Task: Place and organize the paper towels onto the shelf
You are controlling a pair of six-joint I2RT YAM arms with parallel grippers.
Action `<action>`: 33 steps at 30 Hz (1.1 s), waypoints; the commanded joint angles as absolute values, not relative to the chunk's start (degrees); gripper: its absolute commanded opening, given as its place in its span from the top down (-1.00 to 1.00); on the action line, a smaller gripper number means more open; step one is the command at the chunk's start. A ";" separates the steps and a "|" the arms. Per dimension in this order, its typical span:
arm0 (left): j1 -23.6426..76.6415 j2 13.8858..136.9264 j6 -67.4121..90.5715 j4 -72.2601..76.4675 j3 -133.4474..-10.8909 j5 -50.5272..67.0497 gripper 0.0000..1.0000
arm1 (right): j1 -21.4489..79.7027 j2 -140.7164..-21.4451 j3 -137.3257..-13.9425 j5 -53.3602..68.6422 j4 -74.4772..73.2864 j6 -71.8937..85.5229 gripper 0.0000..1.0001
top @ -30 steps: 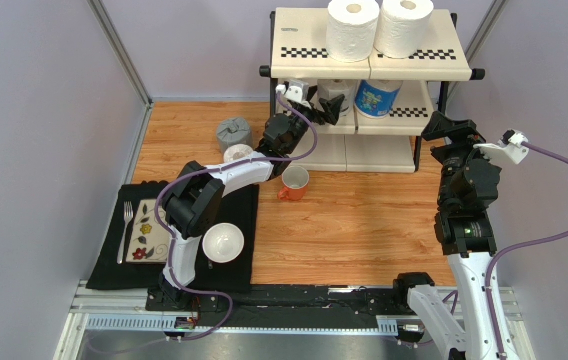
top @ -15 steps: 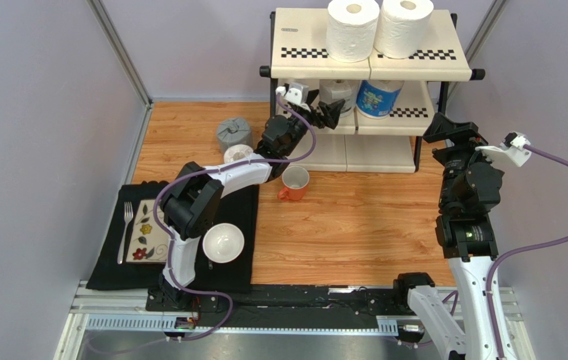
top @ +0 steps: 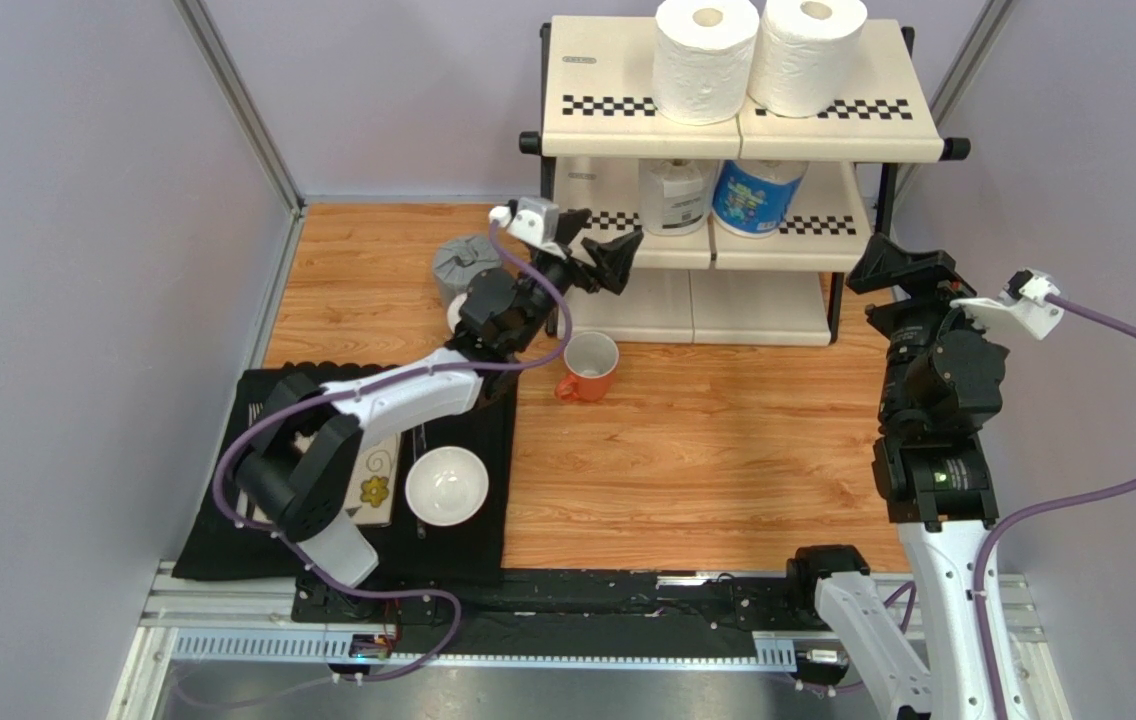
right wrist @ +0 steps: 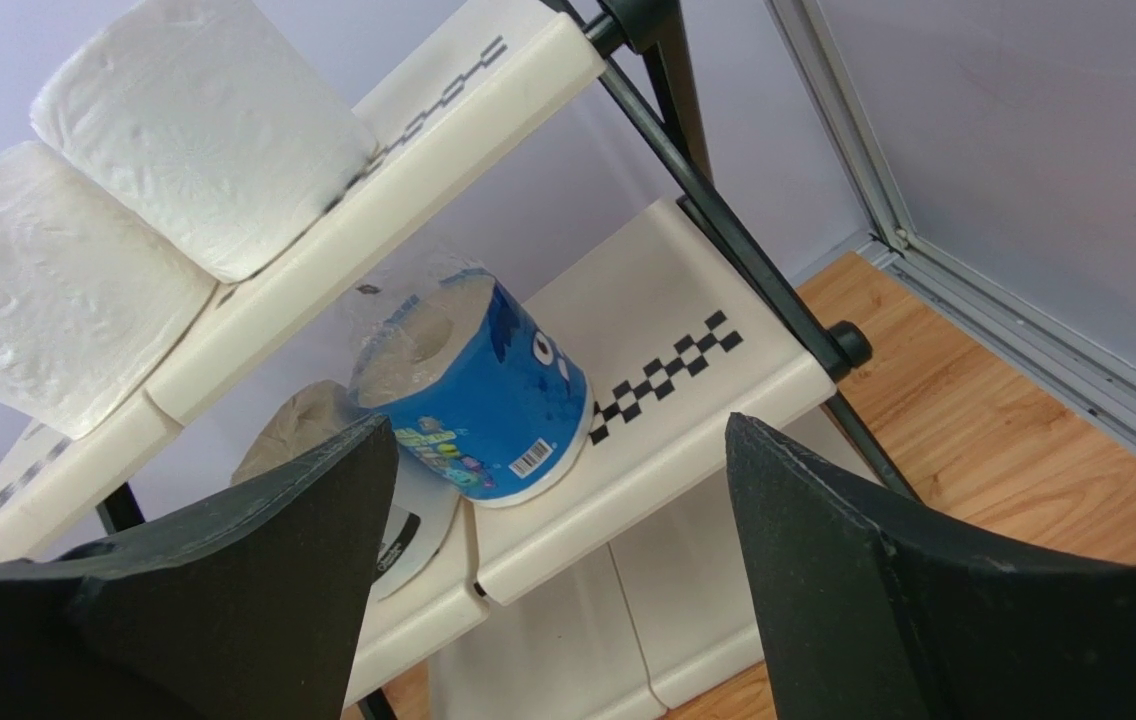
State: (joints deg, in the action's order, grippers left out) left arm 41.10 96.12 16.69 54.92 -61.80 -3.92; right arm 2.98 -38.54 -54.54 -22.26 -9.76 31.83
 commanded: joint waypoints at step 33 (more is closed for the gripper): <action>40.69 43.95 11.16 25.57 -21.09 -8.70 -0.98 | -15.21 -70.66 -64.07 -9.84 -0.53 20.83 -0.59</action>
